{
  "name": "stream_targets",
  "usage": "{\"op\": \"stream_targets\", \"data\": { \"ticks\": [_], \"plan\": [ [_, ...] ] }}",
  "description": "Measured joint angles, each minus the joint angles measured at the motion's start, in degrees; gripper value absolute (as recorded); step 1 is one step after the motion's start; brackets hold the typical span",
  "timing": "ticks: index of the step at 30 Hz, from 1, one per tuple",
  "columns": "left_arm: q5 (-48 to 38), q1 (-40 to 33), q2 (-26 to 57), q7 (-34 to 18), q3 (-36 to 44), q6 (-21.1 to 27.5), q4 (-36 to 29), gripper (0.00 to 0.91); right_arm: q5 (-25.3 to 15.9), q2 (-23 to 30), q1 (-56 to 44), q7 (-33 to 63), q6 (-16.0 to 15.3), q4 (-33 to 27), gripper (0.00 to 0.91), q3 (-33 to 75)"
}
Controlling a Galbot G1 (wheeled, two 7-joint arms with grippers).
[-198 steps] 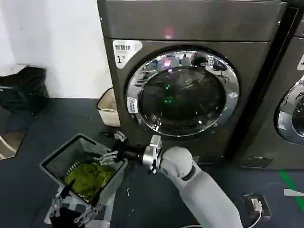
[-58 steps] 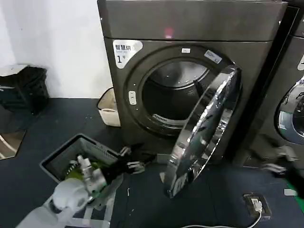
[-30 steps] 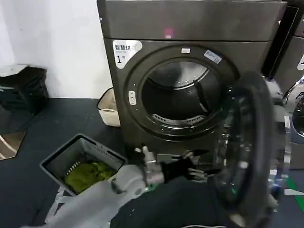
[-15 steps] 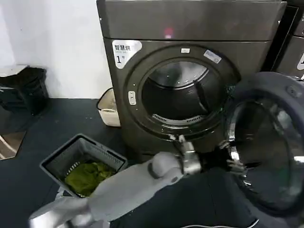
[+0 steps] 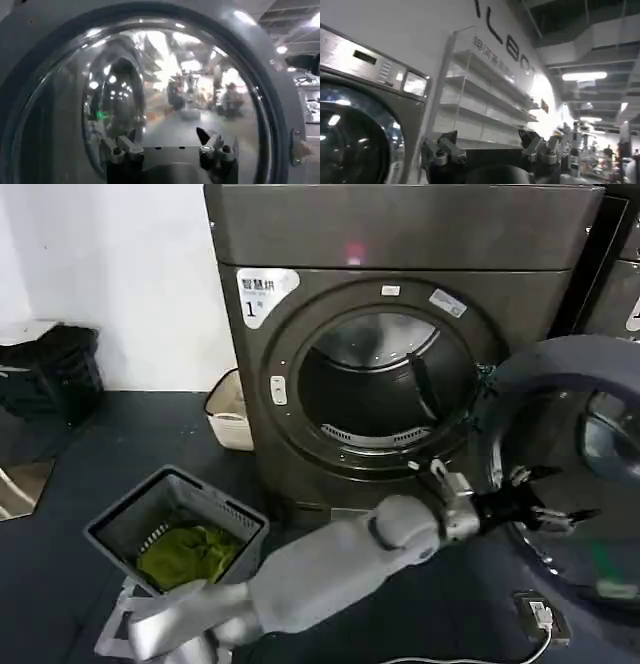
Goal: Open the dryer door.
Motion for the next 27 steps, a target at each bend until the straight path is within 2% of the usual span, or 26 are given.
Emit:
{"op": "stream_targets", "data": {
  "ticks": [4, 9, 14, 20, 27],
  "plan": [
    [0.14, 0.35, -0.01, -3.31, -1.10, -0.91, 2.12, 0.907, -0.26, -0.18, -0.28, 0.64, -0.50, -0.59, 0.907, 1.01],
    [0.20, 0.62, -0.01, -5.31, -3.17, -4.35, 3.04, 0.907, -0.24, -0.33, -0.32, 0.56, -0.29, -0.73, 0.907, 1.28],
    [4.04, 1.27, -0.02, -10.07, -4.31, -11.80, 0.84, 0.907, -0.20, -0.99, -0.04, 1.19, -0.26, -1.22, 0.907, 1.57],
    [6.01, 2.22, 0.40, -13.05, -4.54, -15.42, -5.48, 0.907, -0.28, -2.21, -0.01, 2.95, -0.22, -1.19, 0.907, 3.08],
    [2.95, 4.05, 17.41, -13.86, -5.05, -18.36, -16.20, 0.907, -1.85, -2.72, 0.97, 2.73, -0.01, -0.62, 0.907, 2.68]
  ]
}}
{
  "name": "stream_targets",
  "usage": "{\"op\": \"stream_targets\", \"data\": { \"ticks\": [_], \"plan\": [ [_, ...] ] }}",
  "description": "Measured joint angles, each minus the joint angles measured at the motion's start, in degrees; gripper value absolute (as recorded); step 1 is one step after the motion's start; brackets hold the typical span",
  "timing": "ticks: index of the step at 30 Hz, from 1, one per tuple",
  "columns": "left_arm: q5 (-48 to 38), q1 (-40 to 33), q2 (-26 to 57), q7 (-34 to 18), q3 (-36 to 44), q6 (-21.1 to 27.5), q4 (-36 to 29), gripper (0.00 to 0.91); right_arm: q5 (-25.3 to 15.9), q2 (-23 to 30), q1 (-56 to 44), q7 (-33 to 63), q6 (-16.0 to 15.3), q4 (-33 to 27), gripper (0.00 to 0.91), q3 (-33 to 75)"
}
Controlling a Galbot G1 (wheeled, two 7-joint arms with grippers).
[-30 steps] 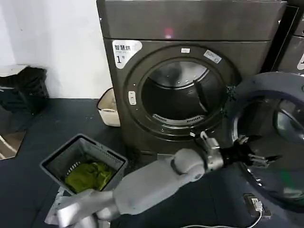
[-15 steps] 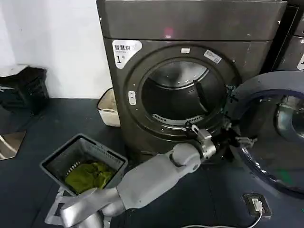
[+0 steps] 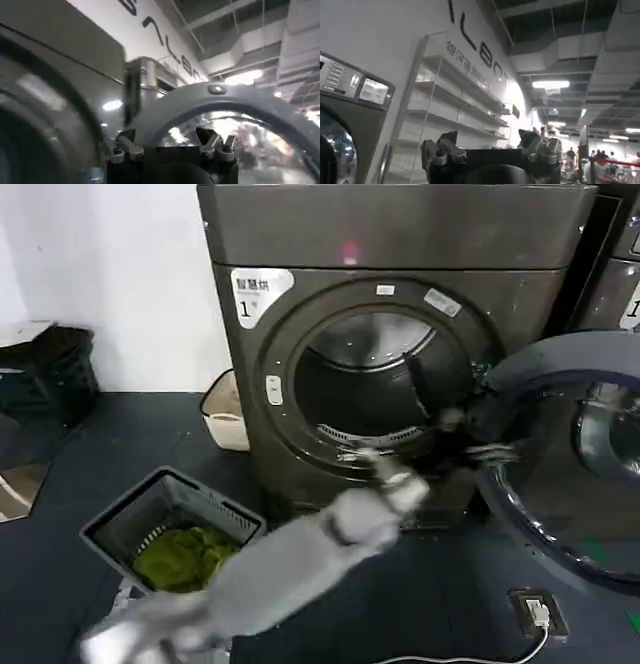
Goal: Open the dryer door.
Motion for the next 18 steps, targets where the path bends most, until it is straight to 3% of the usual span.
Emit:
{"op": "stream_targets", "data": {
  "ticks": [7, 12, 18],
  "plan": [
    [-0.42, 3.25, 12.95, -1.44, -1.61, 0.68, -9.03, 0.907, -1.11, -0.92, 1.04, 0.43, -0.01, 0.13, 0.907, 0.09],
    [-1.65, 5.86, 22.61, -1.13, -2.52, 6.42, -14.75, 0.907, -2.45, -1.49, 1.40, 1.07, -0.01, 0.33, 0.907, 1.18],
    [-2.96, 10.04, 36.46, 4.51, -5.00, 10.41, -21.61, 0.907, -2.77, -1.82, 1.73, 1.05, -0.06, 1.01, 0.907, 1.95]
  ]
}}
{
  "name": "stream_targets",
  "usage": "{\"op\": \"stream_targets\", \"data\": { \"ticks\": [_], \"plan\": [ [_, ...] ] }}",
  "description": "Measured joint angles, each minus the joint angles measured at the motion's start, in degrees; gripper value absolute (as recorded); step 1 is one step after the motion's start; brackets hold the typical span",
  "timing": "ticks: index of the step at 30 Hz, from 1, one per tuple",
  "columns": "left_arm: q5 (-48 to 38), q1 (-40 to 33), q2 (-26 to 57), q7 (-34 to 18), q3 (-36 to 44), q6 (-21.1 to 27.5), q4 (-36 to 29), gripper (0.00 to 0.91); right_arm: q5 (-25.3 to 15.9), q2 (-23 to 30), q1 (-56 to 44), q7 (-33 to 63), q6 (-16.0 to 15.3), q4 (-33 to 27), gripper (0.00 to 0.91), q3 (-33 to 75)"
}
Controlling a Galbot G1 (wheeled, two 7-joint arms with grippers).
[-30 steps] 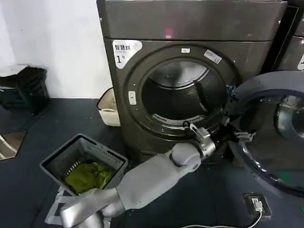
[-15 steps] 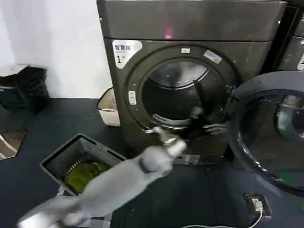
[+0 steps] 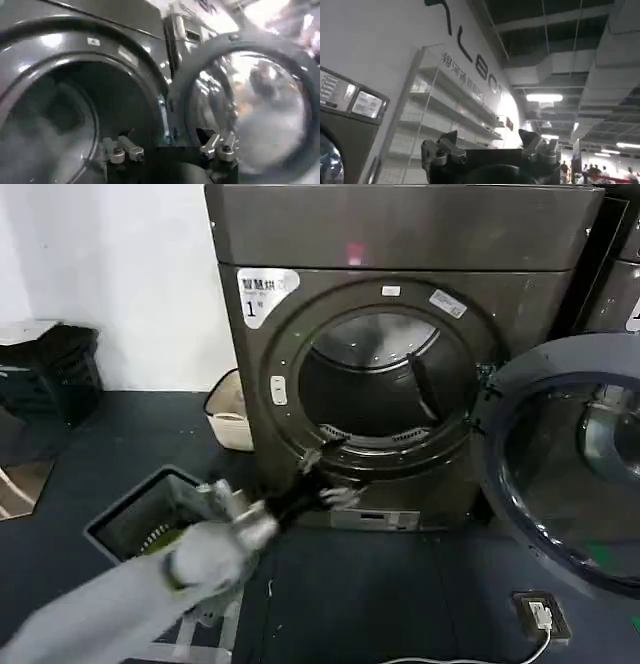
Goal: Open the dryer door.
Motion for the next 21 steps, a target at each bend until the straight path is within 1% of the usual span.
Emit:
{"op": "stream_targets", "data": {
  "ticks": [6, 8, 10, 15, 21],
  "plan": [
    [0.18, 7.92, 12.81, 5.24, -7.24, 4.92, -4.77, 0.907, -1.88, 0.11, 0.97, -0.36, -0.34, 1.24, 0.907, -0.39],
    [1.83, 10.24, 16.52, 5.71, -9.54, 7.55, -4.81, 0.907, -2.42, 0.06, 1.25, -0.35, -0.76, 1.68, 0.907, -0.40],
    [0.91, 12.02, 19.73, 5.59, -11.98, 10.47, -4.94, 0.907, -3.56, -0.21, 1.60, -0.34, -0.80, 2.02, 0.907, -0.17],
    [0.12, 14.45, 25.38, 6.94, -16.13, 17.63, -4.72, 0.907, -4.81, -0.36, 2.23, -0.31, -0.55, 2.23, 0.907, -0.14],
    [1.79, 14.85, 29.71, 11.95, -17.83, 24.26, -2.30, 0.907, -5.14, 0.11, 3.79, -0.38, 0.51, 1.71, 0.907, -1.68]
  ]
}}
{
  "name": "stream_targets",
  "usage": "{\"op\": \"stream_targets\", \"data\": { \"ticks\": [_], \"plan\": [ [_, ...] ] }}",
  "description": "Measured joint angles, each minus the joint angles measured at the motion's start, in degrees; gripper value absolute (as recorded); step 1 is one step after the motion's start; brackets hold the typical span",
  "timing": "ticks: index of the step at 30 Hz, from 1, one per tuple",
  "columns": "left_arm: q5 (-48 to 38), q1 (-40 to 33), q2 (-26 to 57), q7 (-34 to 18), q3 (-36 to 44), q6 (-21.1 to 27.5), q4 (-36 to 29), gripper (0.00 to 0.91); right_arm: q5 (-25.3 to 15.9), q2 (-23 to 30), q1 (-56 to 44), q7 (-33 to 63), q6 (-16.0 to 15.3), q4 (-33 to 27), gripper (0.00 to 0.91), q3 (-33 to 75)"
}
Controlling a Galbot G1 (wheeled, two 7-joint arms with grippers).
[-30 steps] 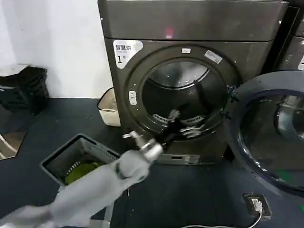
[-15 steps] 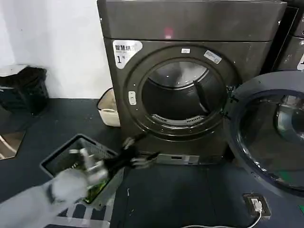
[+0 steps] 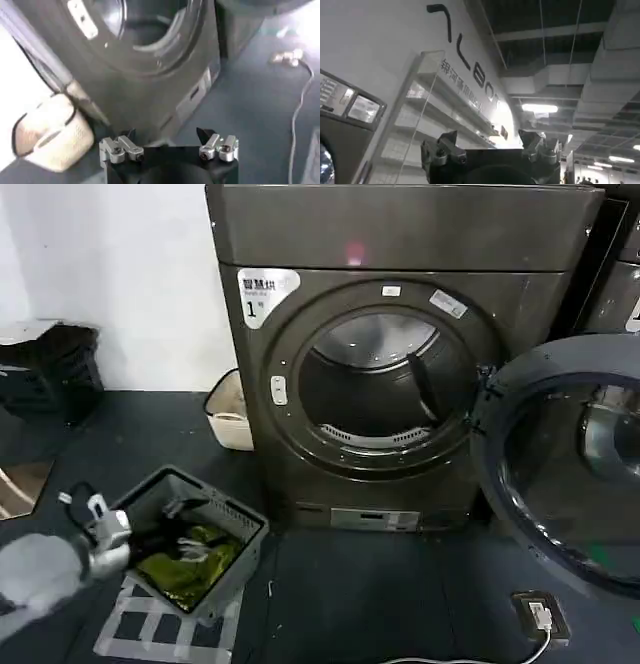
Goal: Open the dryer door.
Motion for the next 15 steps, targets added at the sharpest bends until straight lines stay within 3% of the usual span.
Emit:
{"op": "stream_targets", "data": {
  "ticks": [4, 15],
  "plan": [
    [2.76, 0.28, 2.15, 2.53, 0.00, 3.80, 1.73, 0.907, 0.00, -0.09, 0.71, -0.14, 0.11, 0.08, 0.907, -0.33],
    [7.53, 0.38, 3.01, 4.98, -0.56, 8.12, 4.47, 0.907, -0.17, -0.86, -0.28, -0.72, 0.20, -1.09, 0.907, 0.51]
  ]
}}
